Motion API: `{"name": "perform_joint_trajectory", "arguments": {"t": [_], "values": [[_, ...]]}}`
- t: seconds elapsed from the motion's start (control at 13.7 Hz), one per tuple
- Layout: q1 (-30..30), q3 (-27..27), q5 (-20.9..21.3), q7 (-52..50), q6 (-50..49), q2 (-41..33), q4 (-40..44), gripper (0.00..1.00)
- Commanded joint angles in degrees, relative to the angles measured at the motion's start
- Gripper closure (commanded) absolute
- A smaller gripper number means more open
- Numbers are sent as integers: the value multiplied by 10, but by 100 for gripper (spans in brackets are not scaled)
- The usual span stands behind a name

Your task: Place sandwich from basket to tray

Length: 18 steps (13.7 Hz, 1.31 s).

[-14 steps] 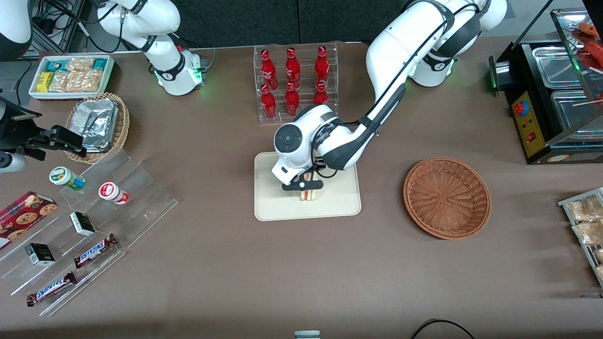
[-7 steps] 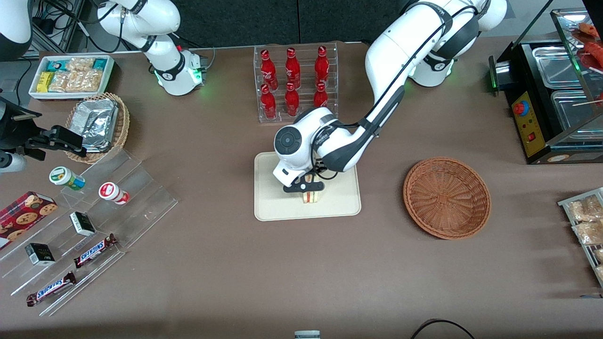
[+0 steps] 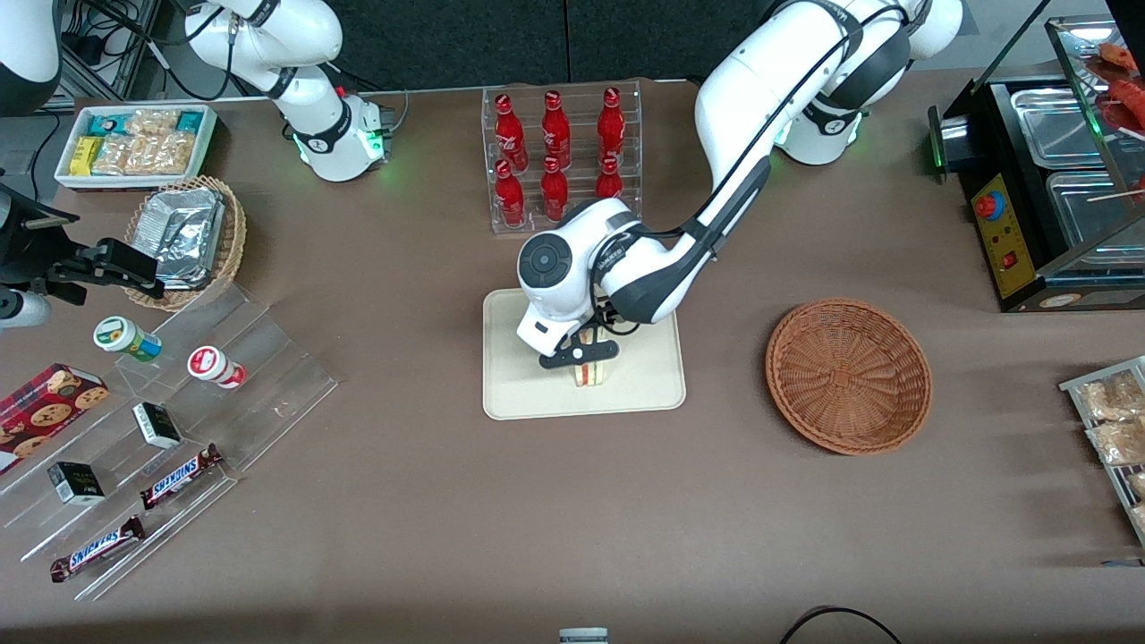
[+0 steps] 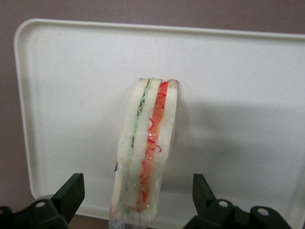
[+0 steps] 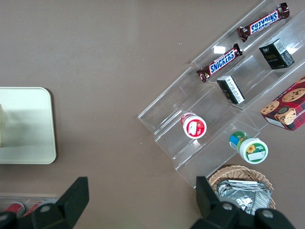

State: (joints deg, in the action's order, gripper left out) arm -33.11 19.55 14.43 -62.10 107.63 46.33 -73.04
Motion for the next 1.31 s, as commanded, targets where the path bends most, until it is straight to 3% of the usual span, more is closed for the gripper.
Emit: {"name": "perform_joint_trajectory", "arguments": {"t": [0.0, 0.36, 0.66, 1.02, 1.24], "values": [[22, -5, 5, -4, -36, -42, 0, 0], [102, -2, 3, 36, -37, -68, -4, 0], [186, -1, -50, 141, -74, -109, -11, 0], [276, -2, -110, 303, -74, -226, -130, 0], [318, -5, -114, 384, -102, -299, -179, 0]]}}
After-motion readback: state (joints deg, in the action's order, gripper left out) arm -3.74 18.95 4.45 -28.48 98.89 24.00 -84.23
